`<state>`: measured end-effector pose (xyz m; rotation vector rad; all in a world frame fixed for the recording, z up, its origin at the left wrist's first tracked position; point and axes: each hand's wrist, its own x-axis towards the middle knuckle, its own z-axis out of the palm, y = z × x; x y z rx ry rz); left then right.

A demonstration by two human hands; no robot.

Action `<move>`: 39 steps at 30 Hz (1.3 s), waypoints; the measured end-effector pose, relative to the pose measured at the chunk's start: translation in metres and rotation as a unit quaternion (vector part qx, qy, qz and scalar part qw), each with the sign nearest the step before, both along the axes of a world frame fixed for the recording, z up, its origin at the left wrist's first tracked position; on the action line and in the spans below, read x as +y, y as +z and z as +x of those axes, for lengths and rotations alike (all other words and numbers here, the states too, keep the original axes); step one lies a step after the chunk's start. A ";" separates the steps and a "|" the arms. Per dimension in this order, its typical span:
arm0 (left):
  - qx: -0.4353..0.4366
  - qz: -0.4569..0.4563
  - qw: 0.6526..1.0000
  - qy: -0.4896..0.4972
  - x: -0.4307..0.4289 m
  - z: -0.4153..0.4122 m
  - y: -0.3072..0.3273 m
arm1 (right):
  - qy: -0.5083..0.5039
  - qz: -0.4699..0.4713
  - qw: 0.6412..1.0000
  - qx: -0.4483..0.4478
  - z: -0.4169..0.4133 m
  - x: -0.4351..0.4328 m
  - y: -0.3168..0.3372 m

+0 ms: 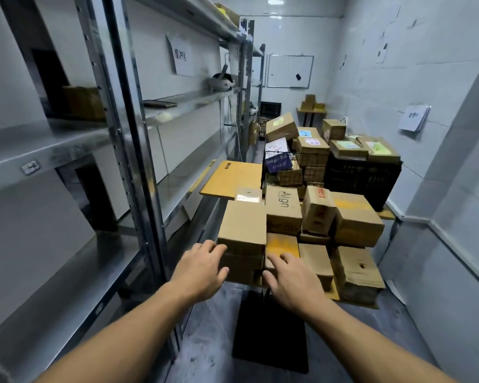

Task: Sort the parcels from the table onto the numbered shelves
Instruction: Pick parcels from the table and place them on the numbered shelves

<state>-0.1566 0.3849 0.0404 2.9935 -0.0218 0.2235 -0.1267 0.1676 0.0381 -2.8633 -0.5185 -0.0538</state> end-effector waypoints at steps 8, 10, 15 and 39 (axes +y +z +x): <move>0.035 -0.017 0.999 0.013 0.005 0.087 -0.007 | -0.018 0.069 0.996 0.046 0.090 0.017 -0.014; 0.039 -0.027 0.998 0.038 0.006 0.103 -0.011 | -0.011 0.091 0.994 0.066 0.112 0.020 -0.019; 0.068 -0.078 0.990 0.098 -0.005 0.128 -0.029 | -0.031 0.165 0.978 0.120 0.164 0.026 -0.040; -0.199 -0.364 0.893 0.173 -0.030 0.087 -0.039 | 0.054 0.441 0.877 0.186 0.173 0.035 -0.047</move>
